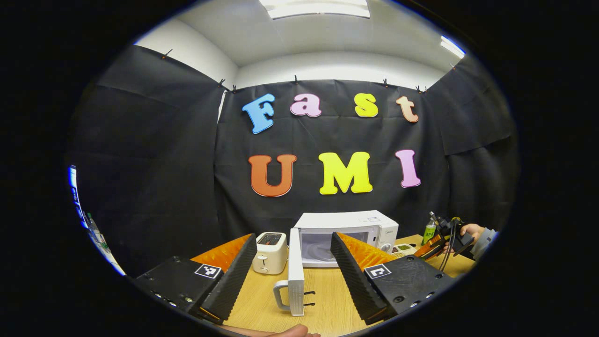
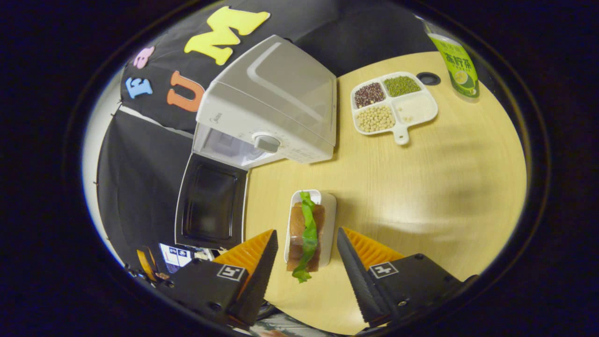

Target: Open the microwave oven with the left hand, put the food in, and close the microwave oven.

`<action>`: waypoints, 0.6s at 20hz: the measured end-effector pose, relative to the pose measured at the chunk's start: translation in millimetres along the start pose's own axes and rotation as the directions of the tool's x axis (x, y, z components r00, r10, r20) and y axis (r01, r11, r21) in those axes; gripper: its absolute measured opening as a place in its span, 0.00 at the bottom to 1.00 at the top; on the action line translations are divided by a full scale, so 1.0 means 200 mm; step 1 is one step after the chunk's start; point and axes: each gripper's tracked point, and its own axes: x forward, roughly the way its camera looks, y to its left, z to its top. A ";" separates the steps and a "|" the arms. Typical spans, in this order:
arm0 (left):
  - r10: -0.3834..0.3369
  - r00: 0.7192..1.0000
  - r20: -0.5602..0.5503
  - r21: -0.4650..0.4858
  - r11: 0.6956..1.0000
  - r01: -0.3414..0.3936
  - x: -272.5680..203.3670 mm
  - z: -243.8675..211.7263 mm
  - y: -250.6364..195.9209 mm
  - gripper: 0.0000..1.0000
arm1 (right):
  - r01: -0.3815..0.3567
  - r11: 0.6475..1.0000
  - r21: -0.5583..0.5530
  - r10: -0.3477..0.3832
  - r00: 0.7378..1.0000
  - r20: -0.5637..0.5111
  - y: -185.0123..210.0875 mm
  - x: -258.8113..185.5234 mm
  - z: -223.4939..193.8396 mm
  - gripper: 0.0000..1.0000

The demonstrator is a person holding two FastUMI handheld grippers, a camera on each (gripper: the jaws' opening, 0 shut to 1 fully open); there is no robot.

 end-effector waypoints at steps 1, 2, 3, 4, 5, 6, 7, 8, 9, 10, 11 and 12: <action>-0.003 1.000 -0.004 -0.001 1.000 0.003 -0.01 -0.01 0.00 0.95 | -0.009 1.000 0.024 0.010 1.000 -0.016 0.01 0.02 -0.02 0.84; -0.008 1.000 -0.005 -0.001 1.000 0.008 -0.02 -0.02 0.00 0.95 | -0.008 0.998 0.059 0.008 1.000 0.005 0.01 0.01 -0.02 0.59; -0.014 1.000 -0.008 0.002 1.000 0.014 -0.03 -0.02 -0.01 0.95 | 0.000 0.999 0.052 0.000 1.000 0.003 0.02 0.02 -0.02 0.33; -0.018 1.000 -0.008 0.004 1.000 0.018 -0.02 -0.03 -0.01 0.95 | 0.008 0.999 0.038 -0.008 1.000 0.008 0.02 0.02 -0.03 0.27; -0.024 1.000 -0.008 0.006 1.000 0.024 -0.03 -0.04 -0.01 0.95 | 0.015 0.999 0.032 -0.016 1.000 0.016 0.04 0.01 -0.03 0.27; -0.028 1.000 -0.009 0.005 1.000 0.028 -0.03 -0.05 -0.01 0.95 | 0.022 0.999 0.025 -0.023 0.999 0.027 0.07 -0.01 -0.03 0.34; -0.033 0.999 -0.009 0.005 0.999 0.033 -0.04 -0.06 0.00 0.95 | 0.029 1.000 0.012 -0.030 0.999 0.042 0.11 -0.04 -0.04 0.26; -0.036 0.999 -0.011 0.001 0.999 0.036 -0.04 -0.07 0.00 0.95 | 0.037 0.999 -0.006 -0.036 0.998 0.058 0.14 -0.07 -0.05 0.33; -0.040 0.999 -0.015 -0.006 0.999 0.040 -0.04 -0.08 0.01 0.95 | 0.044 0.999 -0.026 -0.041 0.996 0.075 0.18 -0.10 -0.06 0.33; -0.044 0.999 -0.019 -0.015 0.999 0.044 -0.05 -0.09 0.02 0.95 | 0.054 0.997 -0.050 -0.049 0.995 0.092 0.22 -0.13 -0.08 0.33; -0.049 0.998 -0.025 -0.023 0.999 0.048 -0.05 -0.11 0.02 0.95 | 0.066 0.995 -0.076 -0.058 0.992 0.110 0.26 -0.15 -0.09 0.34; -0.055 0.998 -0.028 -0.028 0.998 0.054 -0.06 -0.12 0.03 0.95 | 0.083 0.991 -0.101 -0.069 0.989 0.131 0.30 -0.18 -0.11 0.34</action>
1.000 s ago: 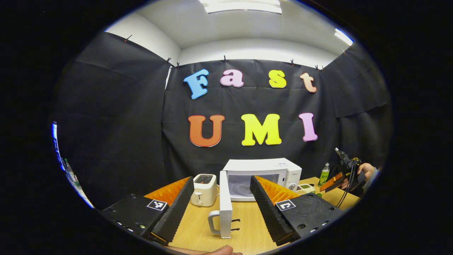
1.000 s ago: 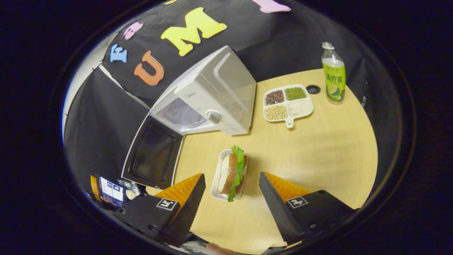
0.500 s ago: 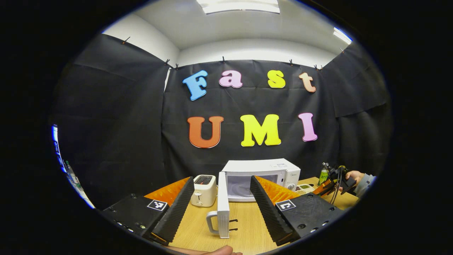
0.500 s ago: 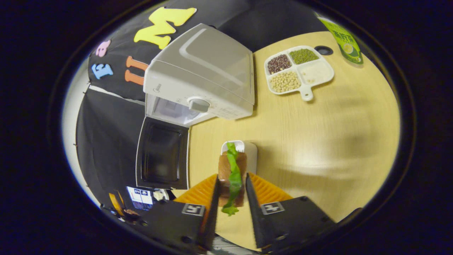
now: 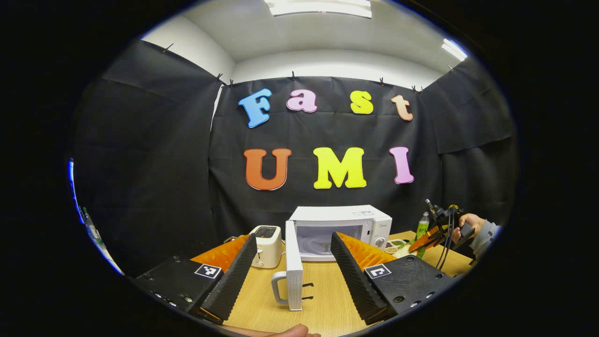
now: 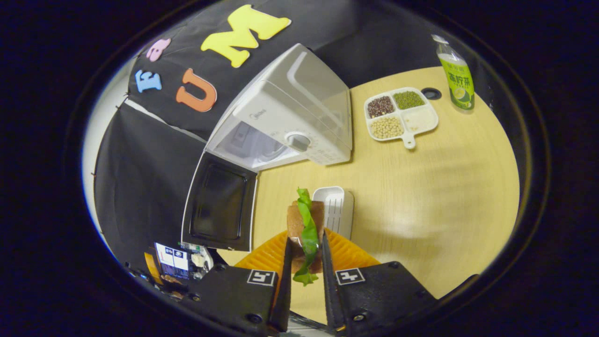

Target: Open the microwave oven with the left hand, put the food in, and close the microwave oven.

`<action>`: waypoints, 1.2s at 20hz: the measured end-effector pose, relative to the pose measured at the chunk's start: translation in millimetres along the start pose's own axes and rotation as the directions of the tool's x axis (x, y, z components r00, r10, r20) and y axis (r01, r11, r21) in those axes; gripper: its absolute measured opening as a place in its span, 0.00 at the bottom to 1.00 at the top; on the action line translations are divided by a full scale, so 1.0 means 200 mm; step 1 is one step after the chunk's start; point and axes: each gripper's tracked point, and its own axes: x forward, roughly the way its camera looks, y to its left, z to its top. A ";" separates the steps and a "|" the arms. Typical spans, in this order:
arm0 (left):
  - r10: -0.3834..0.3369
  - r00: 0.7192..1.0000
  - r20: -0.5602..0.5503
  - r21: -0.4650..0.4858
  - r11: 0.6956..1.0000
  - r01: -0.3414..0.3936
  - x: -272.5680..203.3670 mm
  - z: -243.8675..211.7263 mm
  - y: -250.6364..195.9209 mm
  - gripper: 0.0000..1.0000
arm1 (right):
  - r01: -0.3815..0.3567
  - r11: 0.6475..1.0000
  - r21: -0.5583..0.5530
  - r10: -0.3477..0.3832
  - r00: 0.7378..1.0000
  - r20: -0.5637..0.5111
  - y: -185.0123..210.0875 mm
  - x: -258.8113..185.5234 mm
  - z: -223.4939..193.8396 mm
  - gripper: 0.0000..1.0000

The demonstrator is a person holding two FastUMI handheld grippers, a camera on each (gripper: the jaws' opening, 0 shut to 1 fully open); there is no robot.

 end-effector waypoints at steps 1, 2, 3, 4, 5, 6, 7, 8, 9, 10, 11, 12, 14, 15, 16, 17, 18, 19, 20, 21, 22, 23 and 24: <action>-0.002 1.000 -0.002 -0.002 1.000 0.002 -0.01 0.00 0.01 0.95 | 0.018 0.999 -0.035 -0.017 1.000 0.023 0.05 -0.02 -0.02 0.34; 0.000 1.000 -0.004 -0.003 1.000 0.000 -0.01 -0.01 0.02 0.95 | 0.042 0.996 -0.075 -0.038 0.998 0.055 0.08 -0.04 -0.03 0.34; 0.000 1.000 -0.005 -0.004 1.000 0.000 -0.02 -0.02 0.04 0.95 | 0.074 0.990 -0.121 -0.065 0.994 0.083 0.12 -0.06 -0.06 0.33; -0.002 1.000 -0.005 -0.006 1.000 0.002 -0.02 -0.03 0.04 0.95 | 0.109 0.980 -0.168 -0.092 0.990 0.110 0.15 -0.07 -0.08 0.33; -0.006 1.000 -0.006 -0.008 1.000 0.005 -0.03 -0.03 0.05 0.95 | 0.144 0.965 -0.219 -0.116 0.984 0.138 0.19 -0.07 -0.09 0.34; -0.012 1.000 -0.005 -0.010 1.000 0.012 -0.04 -0.04 0.06 0.95 | 0.177 0.947 -0.268 -0.135 0.976 0.168 0.23 -0.07 -0.11 0.34; -0.021 1.000 -0.006 -0.012 1.000 0.021 -0.05 -0.04 0.05 0.95 | 0.212 0.926 -0.313 -0.154 0.968 0.199 0.26 -0.06 -0.13 0.34; -0.023 1.000 -0.007 -0.011 1.000 0.023 -0.06 -0.05 0.06 0.95 | 0.246 0.900 -0.361 -0.169 0.958 0.231 0.30 -0.05 -0.14 0.33; -0.020 1.000 -0.009 -0.005 1.000 0.020 -0.07 -0.05 0.08 0.95 | 0.280 0.871 -0.403 -0.181 0.947 0.266 0.33 -0.03 -0.15 0.33; -0.014 1.000 -0.009 0.004 1.000 0.014 -0.07 -0.06 0.09 0.95 | 0.311 0.842 -0.442 -0.191 0.936 0.295 0.36 -0.01 -0.16 0.33; -0.008 1.000 -0.008 0.012 1.000 0.008 -0.08 -0.06 0.11 0.95 | 0.340 0.810 -0.479 -0.199 0.926 0.321 0.40 0.02 -0.17 0.34; -0.005 1.000 -0.007 0.017 1.000 0.005 -0.09 -0.06 0.12 0.95 | 0.364 0.781 -0.507 -0.203 0.916 0.345 0.43 0.04 -0.18 0.34; -0.008 1.000 -0.009 0.022 1.000 0.008 -0.09 -0.07 0.12 1.00 | 0.398 0.739 -0.543 -0.202 0.901 0.384 0.50 0.11 -0.18 0.34; -0.008 1.000 -0.010 0.023 1.000 0.008 -0.09 -0.07 0.12 0.95 | 0.410 0.722 -0.558 -0.194 0.893 0.405 0.53 0.15 -0.18 0.34; -0.006 1.000 -0.010 0.024 1.000 0.007 -0.09 -0.07 0.14 1.00 | 0.422 0.708 -0.567 -0.182 0.884 0.431 0.57 0.18 -0.16 0.34; -0.004 1.000 -0.011 0.025 1.000 0.004 -0.09 -0.08 0.15 1.00 | 0.432 0.700 -0.569 -0.165 0.873 0.459 0.61 0.22 -0.14 0.34; -0.003 1.000 -0.011 0.025 1.000 0.003 -0.09 -0.08 0.16 0.95 | 0.441 0.694 -0.570 -0.143 0.859 0.491 0.65 0.26 -0.11 0.34; -0.001 1.000 -0.014 0.024 1.000 0.001 -0.08 -0.10 0.17 0.95 | 0.447 0.692 -0.566 -0.119 0.844 0.522 0.69 0.30 -0.07 0.33; -0.001 1.000 -0.017 0.023 1.000 0.002 -0.07 -0.10 0.17 0.95 | 0.452 0.696 -0.558 -0.098 0.830 0.550 0.73 0.34 -0.04 0.33; -0.001 1.000 -0.021 0.023 1.000 0.002 -0.06 -0.11 0.17 0.95 | 0.454 0.704 -0.546 -0.083 0.816 0.572 0.76 0.38 0.00 0.33; 0.002 1.000 -0.023 0.024 1.000 -0.001 -0.05 -0.12 0.19 0.95 | 0.455 0.714 -0.533 -0.072 0.804 0.590 0.79 0.42 0.03 0.33; 0.008 1.000 -0.024 0.025 1.000 -0.008 -0.04 -0.12 0.20 1.00 | 0.455 0.725 -0.517 -0.064 0.792 0.607 0.81 0.47 0.06 0.26; 0.021 1.000 -0.020 0.025 0.999 -0.020 -0.02 -0.13 0.21 0.84 | 0.454 0.741 -0.495 -0.059 0.778 0.626 0.83 0.52 0.10 0.33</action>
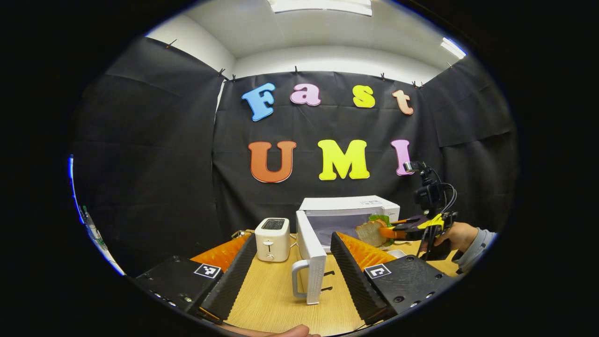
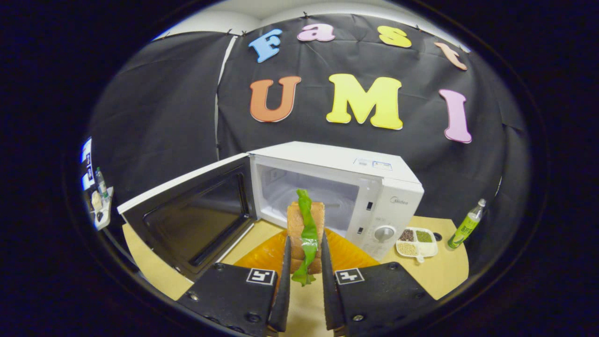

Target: Open the microwave oven with the left hand, put the food in, and close the microwave oven.

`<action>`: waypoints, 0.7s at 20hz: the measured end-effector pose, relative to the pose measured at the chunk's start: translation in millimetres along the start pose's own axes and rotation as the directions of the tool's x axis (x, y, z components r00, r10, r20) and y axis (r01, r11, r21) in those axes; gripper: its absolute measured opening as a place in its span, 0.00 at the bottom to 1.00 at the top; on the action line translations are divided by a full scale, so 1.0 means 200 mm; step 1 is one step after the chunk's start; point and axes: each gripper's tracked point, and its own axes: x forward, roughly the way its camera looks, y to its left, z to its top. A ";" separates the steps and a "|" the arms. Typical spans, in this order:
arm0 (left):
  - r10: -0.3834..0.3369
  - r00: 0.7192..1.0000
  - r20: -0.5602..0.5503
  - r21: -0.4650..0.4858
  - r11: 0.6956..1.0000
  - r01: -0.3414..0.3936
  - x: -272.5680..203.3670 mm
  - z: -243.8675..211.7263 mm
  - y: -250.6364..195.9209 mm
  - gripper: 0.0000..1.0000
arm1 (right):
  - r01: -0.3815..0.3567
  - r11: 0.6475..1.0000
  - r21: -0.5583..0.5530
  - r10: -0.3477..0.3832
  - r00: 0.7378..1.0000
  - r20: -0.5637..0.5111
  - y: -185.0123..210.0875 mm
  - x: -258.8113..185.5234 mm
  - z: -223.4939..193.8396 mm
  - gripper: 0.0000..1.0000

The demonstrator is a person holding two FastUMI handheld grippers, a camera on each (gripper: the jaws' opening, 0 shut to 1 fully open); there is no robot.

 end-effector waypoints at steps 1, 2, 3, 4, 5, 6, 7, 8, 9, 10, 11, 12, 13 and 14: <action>0.014 1.000 0.006 -0.003 1.000 -0.014 0.01 0.01 0.01 0.84 | 0.012 0.999 0.031 -0.013 1.000 0.017 0.02 0.06 0.01 0.33; 0.026 0.999 0.018 -0.007 1.000 -0.026 0.02 0.03 0.03 0.95 | 0.026 0.998 0.065 -0.029 0.999 0.036 0.03 0.13 0.02 0.26; 0.029 0.999 0.028 -0.008 1.000 -0.029 0.02 0.04 0.03 0.95 | 0.041 0.994 0.103 -0.047 0.998 0.051 0.04 0.20 0.03 0.26; 0.025 0.999 0.034 -0.007 1.000 -0.025 0.03 0.05 0.01 0.95 | 0.055 0.988 0.147 -0.065 0.996 0.062 0.05 0.26 0.04 0.34; 0.021 0.999 0.036 -0.006 1.000 -0.020 0.03 0.06 0.00 0.95 | 0.063 0.977 0.203 -0.078 0.995 0.067 0.06 0.33 0.04 0.33; 0.019 0.999 0.039 -0.007 1.000 -0.019 0.04 0.06 0.01 0.95 | 0.067 0.964 0.259 -0.087 0.994 0.069 0.07 0.40 0.04 0.33; 0.019 0.999 0.041 -0.009 1.000 -0.018 0.05 0.06 0.01 0.95 | 0.068 0.944 0.322 -0.095 0.993 0.070 0.08 0.46 0.04 0.26; 0.020 0.999 0.041 -0.013 1.000 -0.019 0.06 0.06 0.02 0.95 | 0.072 0.919 0.387 -0.109 0.991 0.073 0.07 0.53 0.04 0.34; 0.021 0.999 0.040 -0.017 1.000 -0.021 0.07 0.05 0.02 0.95 | 0.080 0.890 0.449 -0.124 0.990 0.069 0.07 0.61 0.04 0.33; 0.026 0.999 0.039 -0.022 0.999 -0.026 0.08 0.04 0.04 1.00 | 0.093 0.859 0.504 -0.144 0.988 0.063 0.05 0.67 0.03 0.33; 0.032 0.999 0.037 -0.026 0.999 -0.031 0.10 0.04 0.05 0.95 | 0.103 0.822 0.560 -0.162 0.985 0.056 0.04 0.74 0.02 0.33; 0.036 0.999 0.032 -0.028 0.999 -0.035 0.11 0.04 0.06 1.00 | 0.105 0.781 0.616 -0.173 0.984 0.052 0.02 0.81 0.02 0.34; 0.042 0.999 0.031 -0.028 0.999 -0.041 0.13 0.03 0.08 1.00 | 0.103 0.731 0.675 -0.184 0.982 0.049 0.02 0.87 0.01 0.33; 0.048 0.998 0.029 -0.027 0.999 -0.047 0.14 0.02 0.09 0.84 | 0.099 0.679 0.728 -0.196 0.979 0.050 0.00 0.92 0.01 0.33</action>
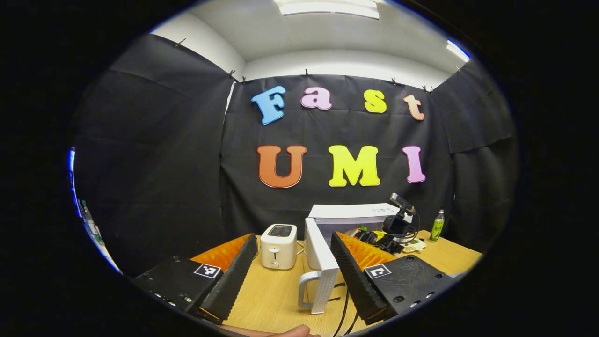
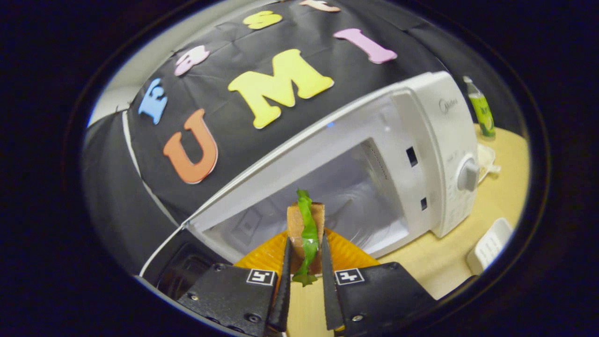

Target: Open the microwave oven with the left hand, put the food in, and close the microwave oven.

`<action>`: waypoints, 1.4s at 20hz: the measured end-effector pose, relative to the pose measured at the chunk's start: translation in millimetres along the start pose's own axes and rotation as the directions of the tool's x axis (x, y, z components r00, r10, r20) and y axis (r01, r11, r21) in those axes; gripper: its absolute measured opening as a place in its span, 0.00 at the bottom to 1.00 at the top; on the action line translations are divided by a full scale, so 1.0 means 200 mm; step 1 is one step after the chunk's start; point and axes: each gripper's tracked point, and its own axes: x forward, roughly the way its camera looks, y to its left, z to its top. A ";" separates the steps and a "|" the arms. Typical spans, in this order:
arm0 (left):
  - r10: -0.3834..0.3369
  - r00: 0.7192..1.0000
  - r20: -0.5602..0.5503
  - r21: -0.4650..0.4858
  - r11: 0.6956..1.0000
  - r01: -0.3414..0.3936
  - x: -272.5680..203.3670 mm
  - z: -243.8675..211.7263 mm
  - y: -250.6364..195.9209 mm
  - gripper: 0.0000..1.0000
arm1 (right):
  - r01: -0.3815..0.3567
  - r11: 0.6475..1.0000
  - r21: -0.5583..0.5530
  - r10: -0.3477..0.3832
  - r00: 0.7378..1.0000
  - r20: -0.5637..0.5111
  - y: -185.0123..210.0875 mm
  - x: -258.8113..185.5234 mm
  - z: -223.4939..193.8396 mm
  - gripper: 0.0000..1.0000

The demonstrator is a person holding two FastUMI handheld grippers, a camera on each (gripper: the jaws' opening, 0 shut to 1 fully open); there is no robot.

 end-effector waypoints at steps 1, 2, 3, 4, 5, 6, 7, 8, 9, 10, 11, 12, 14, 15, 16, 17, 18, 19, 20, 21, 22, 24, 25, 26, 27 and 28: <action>0.008 1.000 -0.004 0.004 1.000 -0.008 0.01 -0.01 0.02 0.84 | 0.004 0.997 0.080 -0.006 1.000 0.022 -0.01 0.05 0.00 0.33; 0.015 1.000 -0.010 0.008 1.000 -0.015 0.02 -0.02 0.04 0.95 | 0.014 0.989 0.148 -0.021 0.999 0.044 -0.01 0.10 0.01 0.33; 0.018 1.000 -0.013 0.010 1.000 -0.018 0.03 -0.02 0.05 0.95 | 0.030 0.977 0.210 -0.044 0.997 0.061 -0.03 0.14 0.01 0.33; 0.021 1.000 -0.018 0.011 1.000 -0.021 0.04 -0.04 0.06 0.95 | 0.040 0.961 0.275 -0.064 0.995 0.077 -0.05 0.17 0.01 0.33; 0.024 0.999 -0.023 0.012 1.000 -0.024 0.05 -0.05 0.06 0.95 | 0.054 0.940 0.336 -0.088 0.992 0.086 -0.07 0.20 0.01 0.33; 0.027 0.999 -0.031 0.011 1.000 -0.027 0.05 -0.06 0.08 0.95 | 0.063 0.918 0.392 -0.107 0.990 0.091 -0.09 0.22 0.00 0.33; 0.027 0.999 -0.037 0.010 1.000 -0.026 0.06 -0.07 0.08 0.95 | 0.075 0.896 0.438 -0.129 0.987 0.095 -0.11 0.23 -0.01 0.33; 0.026 0.999 -0.045 0.010 1.000 -0.026 0.08 -0.10 0.08 0.98 | 0.088 0.878 0.470 -0.151 0.984 0.097 -0.13 0.24 -0.02 0.34; 0.029 0.998 -0.050 0.012 1.000 -0.029 0.07 -0.10 0.09 1.00 | 0.100 0.872 0.480 -0.167 0.981 0.098 -0.15 0.25 -0.03 0.34; 0.032 0.998 -0.051 0.013 0.999 -0.031 0.07 -0.10 0.11 0.84 | 0.108 0.868 0.484 -0.178 0.979 0.101 -0.16 0.26 -0.05 0.34; 0.030 0.998 -0.049 0.012 0.999 -0.030 0.07 -0.10 0.11 0.84 | 0.114 0.869 0.482 -0.182 0.978 0.098 -0.16 0.27 -0.06 0.34; 0.030 0.998 -0.050 0.008 1.000 -0.029 0.07 -0.11 0.11 0.84 | 0.124 0.876 0.466 -0.190 0.977 0.098 -0.17 0.27 -0.07 0.34; 0.029 0.998 -0.052 0.003 1.000 -0.029 0.07 -0.11 0.12 0.84 | 0.136 0.893 0.429 -0.201 0.973 0.109 -0.19 0.28 -0.06 0.34; 0.030 0.998 -0.053 0.001 1.000 -0.030 0.07 -0.12 0.13 0.84 | 0.145 0.901 0.408 -0.207 0.972 0.113 -0.19 0.29 -0.06 0.27; 0.032 0.998 -0.054 -0.002 0.999 -0.032 0.06 -0.12 0.13 0.84 | 0.153 0.909 0.389 -0.213 0.970 0.115 -0.21 0.29 -0.06 0.27; 0.028 0.998 -0.055 -0.008 1.000 -0.029 0.06 -0.13 0.14 0.84 | 0.173 0.915 0.364 -0.228 0.967 0.114 -0.23 0.30 -0.06 0.27; 0.027 0.998 -0.059 -0.014 1.000 -0.028 0.06 -0.13 0.13 0.84 | 0.203 0.920 0.336 -0.255 0.960 0.117 -0.26 0.30 -0.07 0.37; 0.031 0.998 -0.061 -0.013 0.999 -0.031 0.06 -0.13 0.14 0.84 | 0.235 0.923 0.305 -0.283 0.951 0.123 -0.30 0.31 -0.06 0.31; 0.032 0.998 -0.059 -0.008 0.999 -0.032 0.05 -0.13 0.15 0.95 | 0.287 0.921 0.262 -0.327 0.937 0.124 -0.35 0.30 -0.07 0.36; 0.032 0.998 -0.057 -0.005 0.999 -0.032 0.04 -0.13 0.15 0.95 | 0.303 0.927 0.219 -0.338 0.929 0.148 -0.37 0.31 -0.06 0.39; 0.032 0.998 -0.056 -0.005 0.999 -0.032 0.04 -0.13 0.15 0.84 | 0.326 0.928 0.179 -0.355 0.921 0.160 -0.39 0.31 -0.05 0.42; 0.027 0.998 -0.062 -0.008 1.000 -0.027 0.04 -0.13 0.15 0.95 | 0.361 0.927 0.099 -0.374 0.908 0.186 -0.41 0.29 -0.04 0.50; 0.025 0.997 -0.067 -0.011 1.000 -0.026 0.03 -0.15 0.15 1.00 | 0.368 0.927 0.072 -0.375 0.906 0.195 -0.41 0.28 -0.03 0.61; 0.026 0.997 -0.068 -0.012 1.000 -0.027 0.03 -0.15 0.16 0.92 | 0.367 0.929 0.050 -0.369 0.908 0.198 -0.41 0.27 -0.02 0.62; 0.028 0.997 -0.070 -0.011 1.000 -0.029 0.03 -0.16 0.16 0.84 | 0.366 0.930 0.030 -0.365 0.909 0.200 -0.40 0.24 -0.01 0.71; 0.030 0.997 -0.076 -0.011 0.999 -0.031 0.03 -0.17 0.17 1.00 | 0.361 0.933 0.010 -0.355 0.912 0.205 -0.39 0.21 0.01 0.68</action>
